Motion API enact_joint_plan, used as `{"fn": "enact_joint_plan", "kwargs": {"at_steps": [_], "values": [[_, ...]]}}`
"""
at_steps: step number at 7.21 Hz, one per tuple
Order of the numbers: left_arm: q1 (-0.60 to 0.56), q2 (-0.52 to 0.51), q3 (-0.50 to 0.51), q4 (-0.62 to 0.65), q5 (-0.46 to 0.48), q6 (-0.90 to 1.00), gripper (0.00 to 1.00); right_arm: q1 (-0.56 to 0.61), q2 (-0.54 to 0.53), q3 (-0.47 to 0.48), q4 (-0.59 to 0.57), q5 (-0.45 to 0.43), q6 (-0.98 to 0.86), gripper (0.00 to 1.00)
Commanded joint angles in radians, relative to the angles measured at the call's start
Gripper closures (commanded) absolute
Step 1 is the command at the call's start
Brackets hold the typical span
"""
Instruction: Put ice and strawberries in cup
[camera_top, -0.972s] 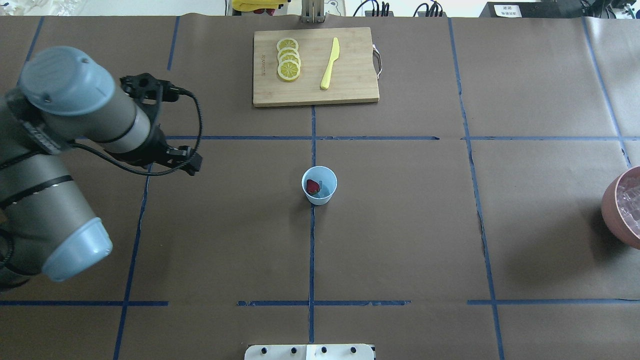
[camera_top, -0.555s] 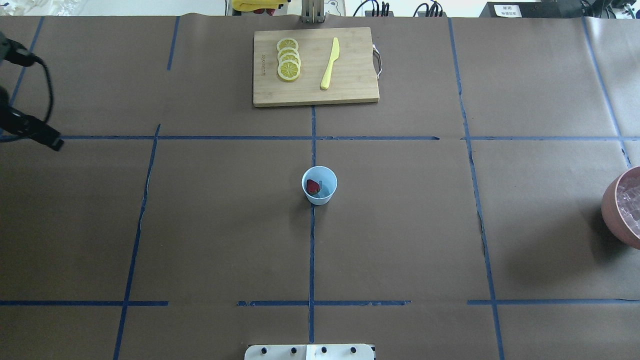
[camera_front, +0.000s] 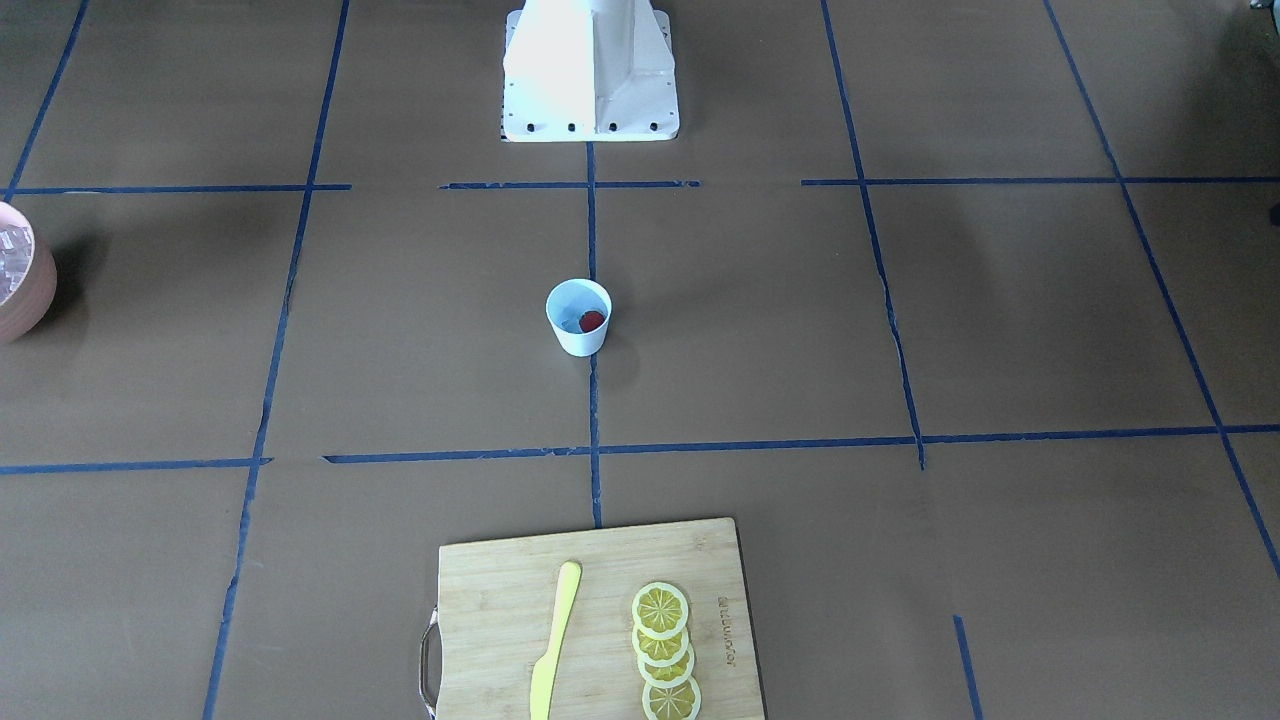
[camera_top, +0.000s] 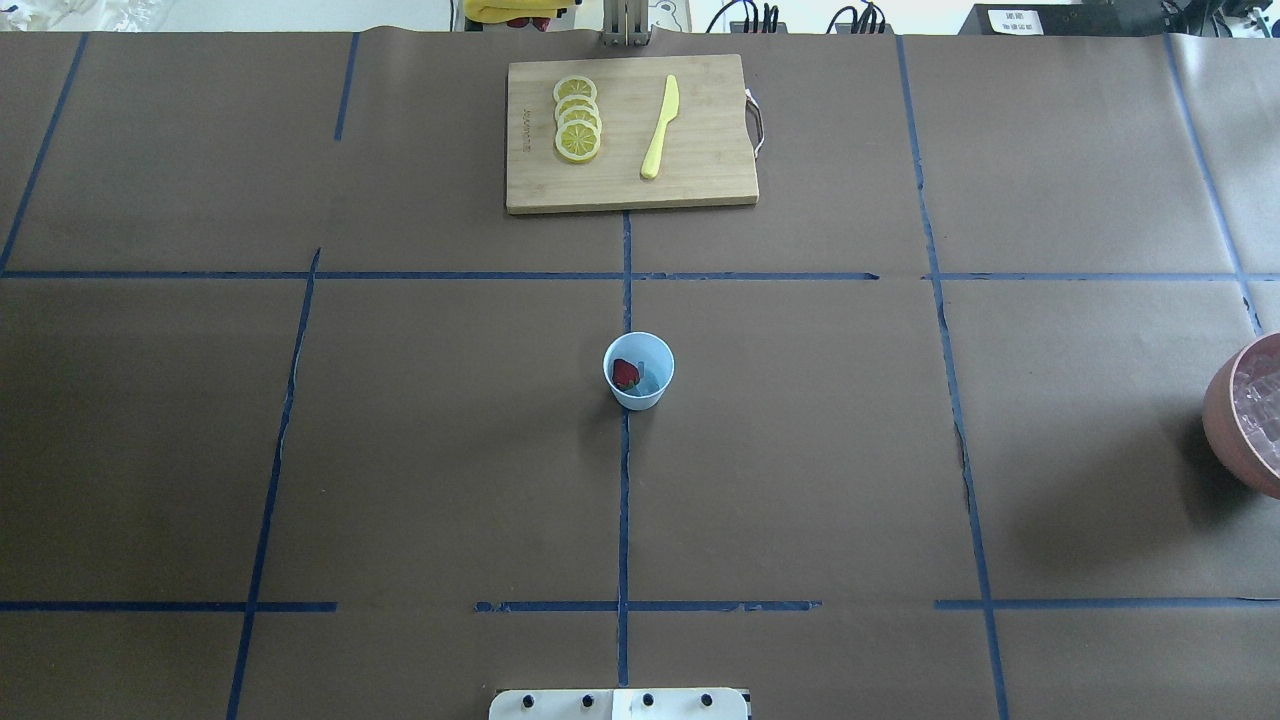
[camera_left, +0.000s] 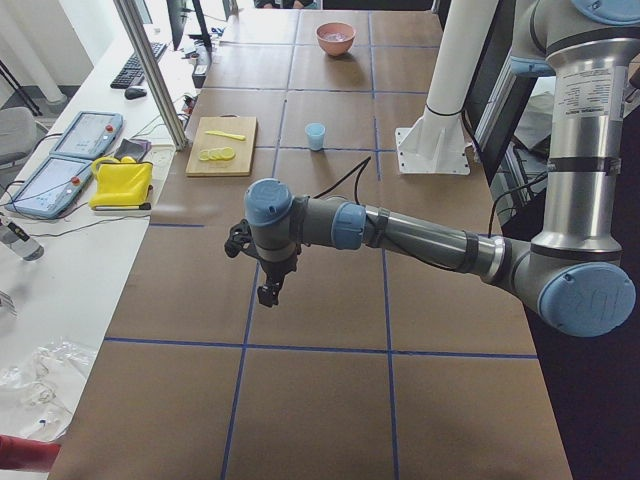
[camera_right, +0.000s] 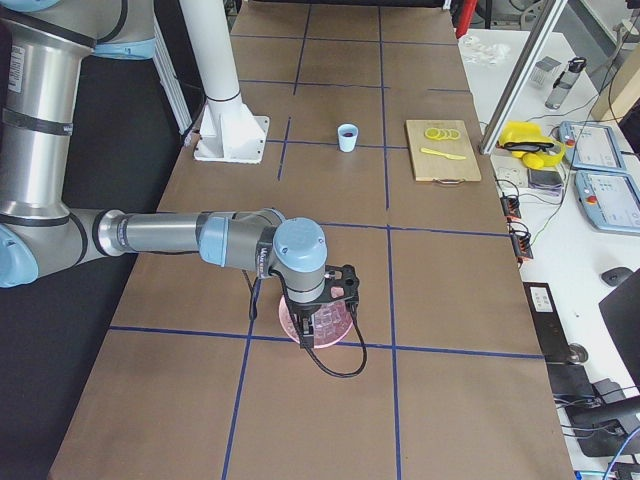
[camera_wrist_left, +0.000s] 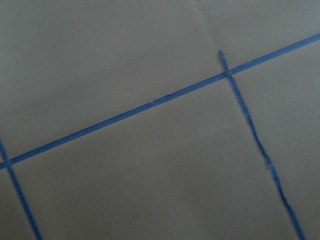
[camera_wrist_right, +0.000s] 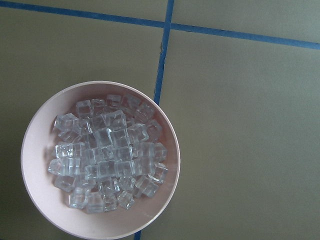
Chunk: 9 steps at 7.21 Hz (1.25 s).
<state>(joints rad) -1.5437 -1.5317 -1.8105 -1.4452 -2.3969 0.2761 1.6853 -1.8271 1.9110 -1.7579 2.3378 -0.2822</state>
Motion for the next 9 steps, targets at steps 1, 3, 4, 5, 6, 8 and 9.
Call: {"fn": "enact_joint_plan", "kwargs": {"at_steps": [1, 3, 4, 5, 6, 8, 9], "values": [[-0.074, 0.066, 0.016, -0.004, 0.002, 0.02, 0.0, 0.001, 0.0, 0.0, 0.0, 0.0, -0.002, 0.01], [-0.102, 0.064, 0.03, 0.0, 0.002, 0.018, 0.0, 0.001, 0.0, -0.001, 0.0, 0.0, -0.002, 0.01], [-0.104, 0.076, 0.049, -0.003, 0.001, 0.021, 0.0, 0.001, 0.0, -0.001, 0.0, 0.0, 0.0, 0.01], [-0.102, 0.073, 0.083, -0.007, -0.007, 0.025, 0.0, -0.001, 0.0, -0.001, 0.0, 0.0, 0.0, 0.01], [-0.102, 0.067, 0.074, -0.006, 0.002, 0.026, 0.0, -0.001, 0.0, -0.001, 0.0, 0.0, 0.0, 0.01], [-0.102, 0.073, 0.08, -0.004, 0.004, 0.031, 0.0, -0.001, 0.0, -0.01, 0.034, 0.0, 0.0, 0.01], [-0.101, 0.074, 0.082, -0.004, 0.004, 0.031, 0.0, -0.001, 0.0, -0.01, 0.034, 0.0, 0.002, 0.01]]}}
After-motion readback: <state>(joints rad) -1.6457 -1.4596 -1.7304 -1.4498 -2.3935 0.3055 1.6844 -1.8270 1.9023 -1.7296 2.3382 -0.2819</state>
